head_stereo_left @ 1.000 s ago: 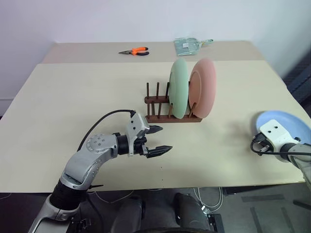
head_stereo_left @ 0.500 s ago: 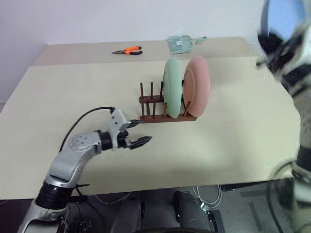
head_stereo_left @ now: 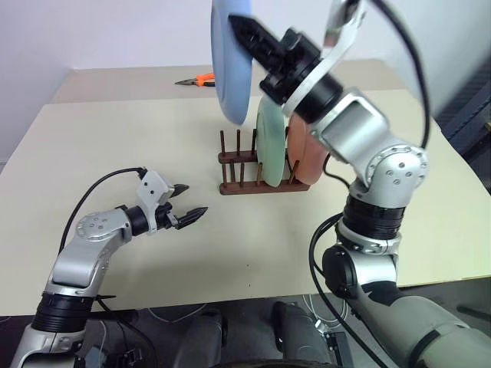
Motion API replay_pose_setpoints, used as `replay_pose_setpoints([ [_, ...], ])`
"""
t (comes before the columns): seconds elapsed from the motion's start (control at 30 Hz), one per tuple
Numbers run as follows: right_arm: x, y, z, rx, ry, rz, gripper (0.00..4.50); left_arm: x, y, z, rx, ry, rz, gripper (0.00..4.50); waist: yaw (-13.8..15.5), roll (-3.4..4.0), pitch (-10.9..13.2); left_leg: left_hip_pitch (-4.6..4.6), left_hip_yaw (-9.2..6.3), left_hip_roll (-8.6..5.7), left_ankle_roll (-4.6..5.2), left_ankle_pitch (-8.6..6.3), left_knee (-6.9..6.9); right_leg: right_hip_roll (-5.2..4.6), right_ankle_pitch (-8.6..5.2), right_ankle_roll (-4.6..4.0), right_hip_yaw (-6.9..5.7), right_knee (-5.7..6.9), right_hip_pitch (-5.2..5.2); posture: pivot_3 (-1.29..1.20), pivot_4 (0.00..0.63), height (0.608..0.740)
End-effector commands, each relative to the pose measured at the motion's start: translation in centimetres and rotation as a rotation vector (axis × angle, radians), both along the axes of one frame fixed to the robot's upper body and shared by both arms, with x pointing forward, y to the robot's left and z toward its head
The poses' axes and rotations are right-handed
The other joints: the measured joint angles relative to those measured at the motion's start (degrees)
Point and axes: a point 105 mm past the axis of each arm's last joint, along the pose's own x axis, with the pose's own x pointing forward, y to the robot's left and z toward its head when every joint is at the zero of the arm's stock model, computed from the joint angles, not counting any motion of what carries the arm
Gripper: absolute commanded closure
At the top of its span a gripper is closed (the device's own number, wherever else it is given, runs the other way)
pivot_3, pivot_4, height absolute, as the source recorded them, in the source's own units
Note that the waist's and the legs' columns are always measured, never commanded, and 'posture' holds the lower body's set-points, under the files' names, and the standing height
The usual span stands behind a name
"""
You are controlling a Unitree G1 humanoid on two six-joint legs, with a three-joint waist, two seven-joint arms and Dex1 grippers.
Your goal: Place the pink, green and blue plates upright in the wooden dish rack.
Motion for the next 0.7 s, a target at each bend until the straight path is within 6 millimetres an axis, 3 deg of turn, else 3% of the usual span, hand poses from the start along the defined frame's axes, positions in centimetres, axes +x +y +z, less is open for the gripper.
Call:
replay_pose_setpoints([
  [0.03, -0.9, 1.0, 0.0, 0.020, 0.039, 0.040, 4.46, -0.3, 0.2, 1.4, 0.008, -0.066, -0.004, 0.46, 0.0, 0.00, 0.0, 0.01, 0.00, 0.00, -0.01, 0.02, -0.06, 0.00, 0.00, 0.00, 0.00, 0.01, -0.02, 0.00, 0.150, 0.740],
  [0.23, -0.1, 1.9, -1.9, 0.010, 0.167, 0.017, 4.46, -0.3, -0.1, 1.3, 0.007, -0.067, -0.014, 0.46, -0.3, 0.00, 0.0, 0.04, 0.03, 0.03, -0.01, 0.05, -0.08, 0.08, 0.05, -0.06, 0.02, 0.02, -0.05, 0.00, 0.150, 0.740],
  [0.5, 1.0, 1.0, -4.4, -0.015, 0.288, -0.039, 4.46, -0.2, -0.5, 1.2, 0.003, -0.066, -0.026, 0.46, -0.3, -0.03, 0.0, 0.05, 0.14, 0.04, 0.00, 0.07, -0.08, 0.16, 0.06, -0.08, 0.04, 0.01, -0.04, 0.00, 0.150, 0.740],
  [0.6, 1.8, 0.8, -4.8, -0.050, 0.289, -0.080, 3.50, -0.2, -0.9, 1.2, 0.000, -0.065, -0.032, 0.46, -0.4, -0.02, 0.0, 0.07, 0.16, 0.07, 0.00, 0.07, -0.11, 0.19, 0.06, -0.08, 0.03, 0.01, -0.04, 0.00, 0.150, 0.740],
  [0.7, 1.9, 0.7, -4.1, -0.125, 0.192, -0.123, 2.03, -0.3, -1.1, 1.1, -0.006, -0.065, -0.035, 0.46, -0.3, -0.03, 0.0, 0.05, 0.19, 0.07, 0.00, 0.07, -0.10, 0.19, 0.06, -0.08, 0.04, 0.00, -0.04, 0.00, 0.150, 0.740],
])
